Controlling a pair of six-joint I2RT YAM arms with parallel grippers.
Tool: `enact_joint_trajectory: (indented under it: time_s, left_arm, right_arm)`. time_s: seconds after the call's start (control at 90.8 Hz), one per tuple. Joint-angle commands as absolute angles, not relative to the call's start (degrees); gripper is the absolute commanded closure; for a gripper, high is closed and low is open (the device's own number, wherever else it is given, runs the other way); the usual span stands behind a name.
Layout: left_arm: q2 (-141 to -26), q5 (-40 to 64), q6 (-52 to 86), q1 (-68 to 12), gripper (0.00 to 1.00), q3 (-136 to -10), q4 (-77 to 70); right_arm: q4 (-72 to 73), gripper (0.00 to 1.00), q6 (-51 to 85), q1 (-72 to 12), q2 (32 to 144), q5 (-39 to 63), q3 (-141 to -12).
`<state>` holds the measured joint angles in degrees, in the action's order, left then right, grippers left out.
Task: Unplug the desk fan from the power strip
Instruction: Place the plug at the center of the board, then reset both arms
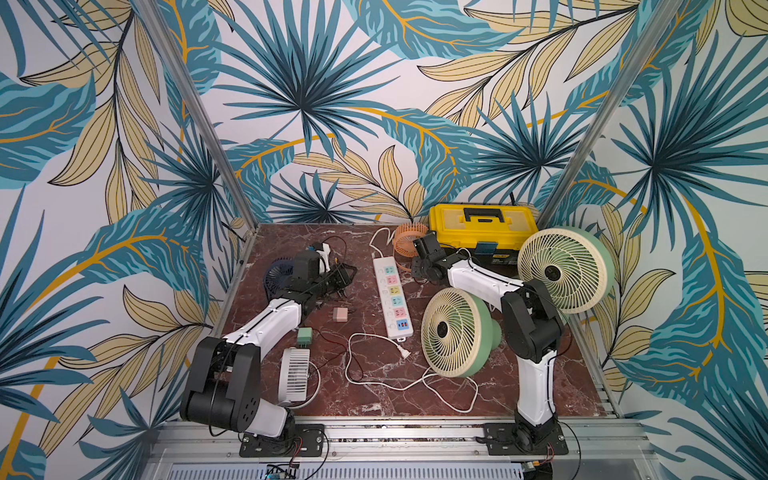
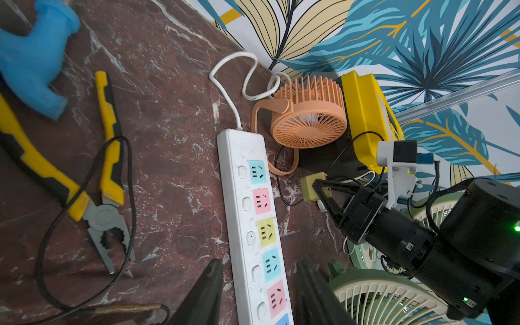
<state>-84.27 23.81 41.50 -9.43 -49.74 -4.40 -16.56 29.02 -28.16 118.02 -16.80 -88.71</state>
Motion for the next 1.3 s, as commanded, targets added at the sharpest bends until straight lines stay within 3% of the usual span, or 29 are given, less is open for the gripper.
enact_joint_trajectory:
  time_s: [0.0, 0.507, 0.639, 0.848, 0.958, 1.289]
  left_arm:
    - [-83.07, 24.48, 39.86, -7.40, 0.52, -48.92, -3.85]
    - [-81.88, 17.66, 31.57, -4.14, 0.44, -48.78, -2.34]
    - [-80.51, 13.23, 26.61, -3.76, 0.39, -48.48, -1.00]
    - [-79.22, 10.35, 21.47, -3.12, 0.20, -47.54, -1.88]
    - [-79.31, 8.85, 19.54, -2.86, 0.01, -46.43, -3.87]
    - [-77.38, 4.56, 12.98, -2.76, 0.00, -41.04, -11.14]
  right_arm:
    - [-17.03, 0.65, 29.63, -28.02, 119.65, -16.67, -88.78]
    - [-18.26, 0.45, 27.49, -28.03, 110.95, -15.83, -85.55]
    - [-19.16, 0.32, 25.78, -28.03, 105.07, -16.13, -83.03]
    - [-21.24, 0.15, 23.15, -27.95, 95.22, -17.52, -79.12]
    - [-22.80, 0.09, 21.57, -27.57, 89.22, -19.24, -76.67]
    - [-23.20, 0.01, 16.83, -21.49, 70.19, -22.70, -62.54]
